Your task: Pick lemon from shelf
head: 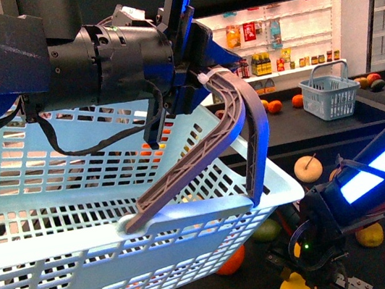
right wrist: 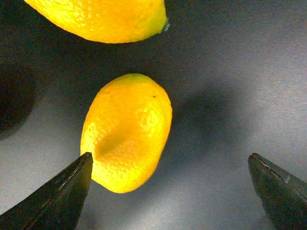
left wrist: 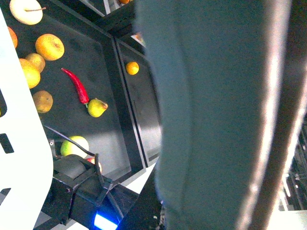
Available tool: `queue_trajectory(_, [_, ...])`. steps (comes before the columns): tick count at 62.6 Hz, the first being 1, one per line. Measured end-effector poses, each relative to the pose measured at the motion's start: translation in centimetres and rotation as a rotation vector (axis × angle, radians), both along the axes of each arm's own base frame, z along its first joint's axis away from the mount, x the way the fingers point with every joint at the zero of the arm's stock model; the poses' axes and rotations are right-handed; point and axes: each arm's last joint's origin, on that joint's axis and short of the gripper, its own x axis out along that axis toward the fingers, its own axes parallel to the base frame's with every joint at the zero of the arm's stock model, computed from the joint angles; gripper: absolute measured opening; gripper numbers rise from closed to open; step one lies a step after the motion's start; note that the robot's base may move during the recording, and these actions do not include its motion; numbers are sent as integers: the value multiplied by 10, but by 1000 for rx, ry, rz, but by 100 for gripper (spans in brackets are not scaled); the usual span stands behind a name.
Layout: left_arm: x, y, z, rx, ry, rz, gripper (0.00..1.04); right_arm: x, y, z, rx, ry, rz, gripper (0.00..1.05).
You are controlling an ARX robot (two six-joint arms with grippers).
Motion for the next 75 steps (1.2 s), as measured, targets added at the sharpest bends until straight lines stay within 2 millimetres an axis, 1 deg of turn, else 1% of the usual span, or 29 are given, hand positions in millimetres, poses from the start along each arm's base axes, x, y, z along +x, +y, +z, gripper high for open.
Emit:
queue_trajectory(23, [1, 2, 1, 7, -16, 9, 6, 19, 9, -8, -12, -20, -3, 97])
queue_trajectory(43, [1, 1, 1, 1, -8, -2, 6, 24, 9, -21, -23, -16, 6, 97])
queue_trajectory(49, [0, 1, 1, -6, 2, -13, 6, 26, 9, -22, -24, -21, 11, 97])
queue_trajectory(60, [0, -1, 1, -13, 12, -23, 6, 28, 10, -20, -20, -33, 19, 78])
queue_trajectory(61, [0, -1, 1, -12, 12, -23, 6, 28, 11, -20, -19, -33, 21, 74])
queue_trajectory(65, [-1, -1, 1, -13, 13, -23, 6, 29, 11, -19, -14, -36, 24, 67])
queue_trajectory(66, [-1, -1, 1, -13, 13, -23, 6, 29, 11, -19, -12, -38, 25, 64])
queue_trajectory(70, [-1, -1, 1, -13, 13, -22, 6, 29, 11, -19, -10, -38, 27, 57])
queue_trajectory(71, [-1, -1, 1, -13, 13, -22, 6, 29, 11, -20, -9, -38, 29, 54])
queue_trajectory(75, [0, -1, 1, -12, 12, -20, 6, 29, 11, -20, -6, -38, 31, 50])
